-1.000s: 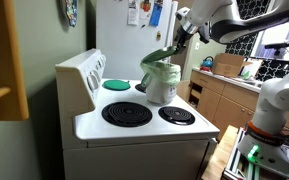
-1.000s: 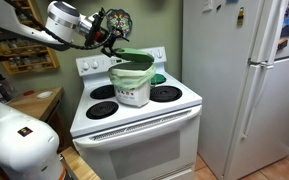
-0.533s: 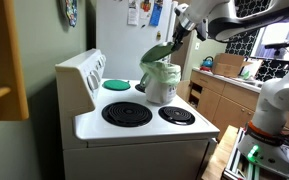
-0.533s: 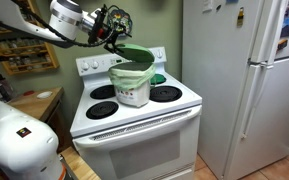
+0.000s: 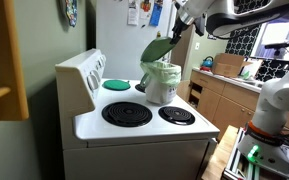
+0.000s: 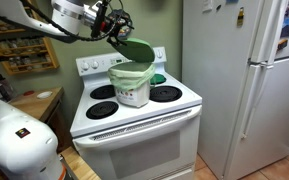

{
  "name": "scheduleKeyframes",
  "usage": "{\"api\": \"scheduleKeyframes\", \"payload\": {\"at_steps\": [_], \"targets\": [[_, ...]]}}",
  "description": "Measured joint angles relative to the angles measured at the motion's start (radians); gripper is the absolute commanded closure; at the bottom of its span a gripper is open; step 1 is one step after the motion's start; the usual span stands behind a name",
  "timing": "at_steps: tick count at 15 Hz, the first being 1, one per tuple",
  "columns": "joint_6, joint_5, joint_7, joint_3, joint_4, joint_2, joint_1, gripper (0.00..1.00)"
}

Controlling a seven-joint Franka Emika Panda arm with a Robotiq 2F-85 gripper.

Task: Open the waste bin lid

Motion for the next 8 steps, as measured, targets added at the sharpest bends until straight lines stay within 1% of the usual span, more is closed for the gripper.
{"api": "scheduleKeyframes", "payload": {"at_steps": [4, 8], "targets": [[0.029, -0.074, 0.05, -0.001, 0.021, 0.003, -0.013, 0.0], [0.049, -0.085, 0.1, -0.014, 0.046, 0.014, -0.016, 0.0]]}}
